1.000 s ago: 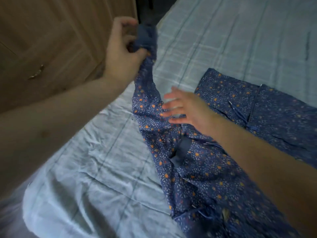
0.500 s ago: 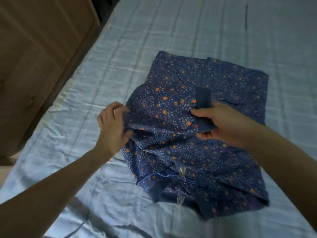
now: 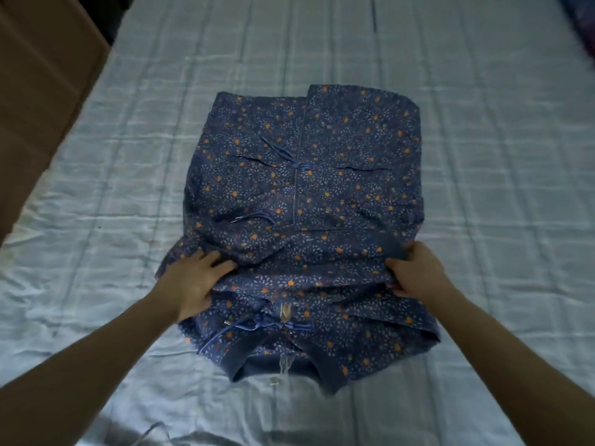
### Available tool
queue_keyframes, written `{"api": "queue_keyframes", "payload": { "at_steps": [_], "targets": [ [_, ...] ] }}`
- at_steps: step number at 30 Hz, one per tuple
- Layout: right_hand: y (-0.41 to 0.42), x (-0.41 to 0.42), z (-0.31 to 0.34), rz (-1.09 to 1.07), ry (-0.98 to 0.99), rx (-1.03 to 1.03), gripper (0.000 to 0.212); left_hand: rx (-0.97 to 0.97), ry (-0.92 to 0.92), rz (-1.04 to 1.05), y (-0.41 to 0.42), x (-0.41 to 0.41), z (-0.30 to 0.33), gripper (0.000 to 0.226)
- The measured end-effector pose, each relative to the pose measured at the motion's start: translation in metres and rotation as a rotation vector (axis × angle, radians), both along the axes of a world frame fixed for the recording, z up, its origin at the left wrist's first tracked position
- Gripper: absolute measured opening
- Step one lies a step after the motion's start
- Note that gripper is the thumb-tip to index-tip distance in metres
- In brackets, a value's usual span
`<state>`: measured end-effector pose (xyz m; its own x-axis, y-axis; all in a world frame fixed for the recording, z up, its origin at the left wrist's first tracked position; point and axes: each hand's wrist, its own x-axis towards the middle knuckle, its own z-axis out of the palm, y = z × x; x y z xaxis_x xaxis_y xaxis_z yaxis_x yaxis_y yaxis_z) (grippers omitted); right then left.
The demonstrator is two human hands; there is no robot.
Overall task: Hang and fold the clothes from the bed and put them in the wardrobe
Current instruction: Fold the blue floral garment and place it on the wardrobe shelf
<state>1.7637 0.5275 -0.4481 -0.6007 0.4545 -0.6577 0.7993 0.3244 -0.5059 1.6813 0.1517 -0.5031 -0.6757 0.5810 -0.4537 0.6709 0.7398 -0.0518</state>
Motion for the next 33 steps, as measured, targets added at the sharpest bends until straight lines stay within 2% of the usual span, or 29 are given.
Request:
{"api": "queue_keyframes", "payload": {
  "at_steps": [2, 4, 6, 8, 10, 12, 13, 15, 19, 23, 28, 33],
  "targets": [
    [-0.004, 0.009, -0.018, 0.125, 0.076, 0.198, 0.032, 0.017, -0.086, 0.061, 0.007, 0.002, 0.003, 0.067],
    [-0.008, 0.021, -0.028, 0.194, 0.138, 0.245, 0.048, 0.122, -0.135, 0.084, 0.009, -0.002, 0.010, 0.070],
    [-0.009, 0.028, -0.033, 0.214, 0.125, 0.351, 0.053, 0.325, -0.088, 0.054, 0.010, -0.009, 0.013, 0.057],
    [-0.010, 0.026, -0.035, 0.236, 0.107, 0.612, 0.057, 0.392, 0.061, -0.045, 0.011, -0.016, 0.008, 0.034],
    [-0.020, 0.020, -0.033, 0.317, 0.211, 0.765, 0.065, 0.350, 0.105, -0.071, 0.016, -0.020, 0.001, 0.041],
    [-0.037, 0.013, -0.036, 0.491, 0.395, 0.736, 0.058, 0.302, 0.108, -0.096, 0.019, -0.023, -0.007, 0.050],
    [-0.045, 0.011, -0.042, 0.589, 0.416, 0.720, 0.052, 0.283, 0.110, -0.100, 0.019, -0.025, -0.010, 0.050],
    [-0.048, 0.010, -0.061, 0.692, 0.332, 0.697, 0.045, 0.260, 0.101, -0.070, 0.015, -0.028, -0.017, 0.052],
    [-0.029, 0.014, -0.100, 0.791, 0.242, 0.692, 0.060, 0.196, 0.055, -0.018, 0.003, -0.028, -0.043, 0.059],
    [-0.031, 0.012, -0.118, 0.785, 0.241, 0.754, 0.063, 0.204, 0.114, -0.027, 0.000, -0.026, -0.065, 0.062],
    [-0.030, 0.013, -0.117, 0.792, 0.228, 0.768, 0.063, 0.235, 0.133, -0.044, -0.001, -0.026, -0.062, 0.062],
    [-0.029, 0.011, -0.109, 0.793, 0.235, 0.716, 0.065, 0.170, 0.134, -0.050, -0.001, -0.025, -0.059, 0.060]
  ]
}}
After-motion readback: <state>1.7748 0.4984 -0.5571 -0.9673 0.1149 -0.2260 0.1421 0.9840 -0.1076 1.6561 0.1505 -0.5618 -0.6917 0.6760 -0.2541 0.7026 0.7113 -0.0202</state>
